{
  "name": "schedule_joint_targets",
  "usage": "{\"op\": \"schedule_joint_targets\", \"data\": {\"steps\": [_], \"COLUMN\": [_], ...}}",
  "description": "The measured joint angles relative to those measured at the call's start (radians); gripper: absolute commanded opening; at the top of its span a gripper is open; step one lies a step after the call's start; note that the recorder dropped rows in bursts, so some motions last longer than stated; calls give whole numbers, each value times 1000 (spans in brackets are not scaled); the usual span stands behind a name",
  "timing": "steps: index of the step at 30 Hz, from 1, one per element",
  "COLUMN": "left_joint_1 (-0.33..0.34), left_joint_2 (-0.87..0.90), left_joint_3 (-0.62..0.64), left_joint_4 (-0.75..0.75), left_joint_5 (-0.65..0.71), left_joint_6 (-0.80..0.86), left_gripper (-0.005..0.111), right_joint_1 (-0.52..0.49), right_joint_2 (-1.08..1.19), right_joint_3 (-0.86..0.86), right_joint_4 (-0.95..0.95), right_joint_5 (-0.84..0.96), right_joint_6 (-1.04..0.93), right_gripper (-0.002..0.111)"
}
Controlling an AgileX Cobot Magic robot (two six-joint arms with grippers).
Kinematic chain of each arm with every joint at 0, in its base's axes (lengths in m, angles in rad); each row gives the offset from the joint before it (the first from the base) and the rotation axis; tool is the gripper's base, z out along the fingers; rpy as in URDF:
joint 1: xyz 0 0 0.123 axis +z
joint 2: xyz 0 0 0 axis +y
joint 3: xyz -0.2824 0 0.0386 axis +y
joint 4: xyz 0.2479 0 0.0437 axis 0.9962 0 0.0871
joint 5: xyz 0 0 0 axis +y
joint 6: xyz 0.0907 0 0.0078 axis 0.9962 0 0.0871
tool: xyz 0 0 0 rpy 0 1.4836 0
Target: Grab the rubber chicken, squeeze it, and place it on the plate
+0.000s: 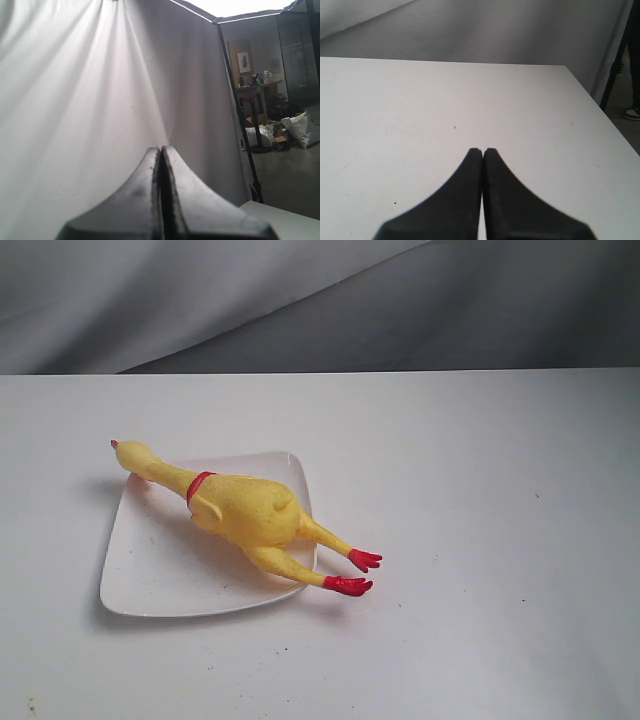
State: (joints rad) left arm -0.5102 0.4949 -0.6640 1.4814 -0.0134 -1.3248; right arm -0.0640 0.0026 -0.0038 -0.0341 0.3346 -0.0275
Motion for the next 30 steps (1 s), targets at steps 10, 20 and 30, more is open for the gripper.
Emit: {"op": "schedule_joint_targets", "data": {"steps": [10,20,30], "left_joint_1": [417,604,625], "left_joint_2": [-246,-418,-491], "left_joint_3": [-2,-2,-2], "left_joint_4": [0,0,0], "left_joint_5": [-33,-24,-23], "left_joint_6": [0,16,26], "left_gripper": [1,1,1], "right_joint_1": [0,0,0], "right_joint_2": [0,0,0], "right_joint_3": [0,0,0], "right_joint_4": [0,0,0], "right_joint_5": [0,0,0], "right_joint_6": [0,0,0], "right_gripper": [0,0,0]}}
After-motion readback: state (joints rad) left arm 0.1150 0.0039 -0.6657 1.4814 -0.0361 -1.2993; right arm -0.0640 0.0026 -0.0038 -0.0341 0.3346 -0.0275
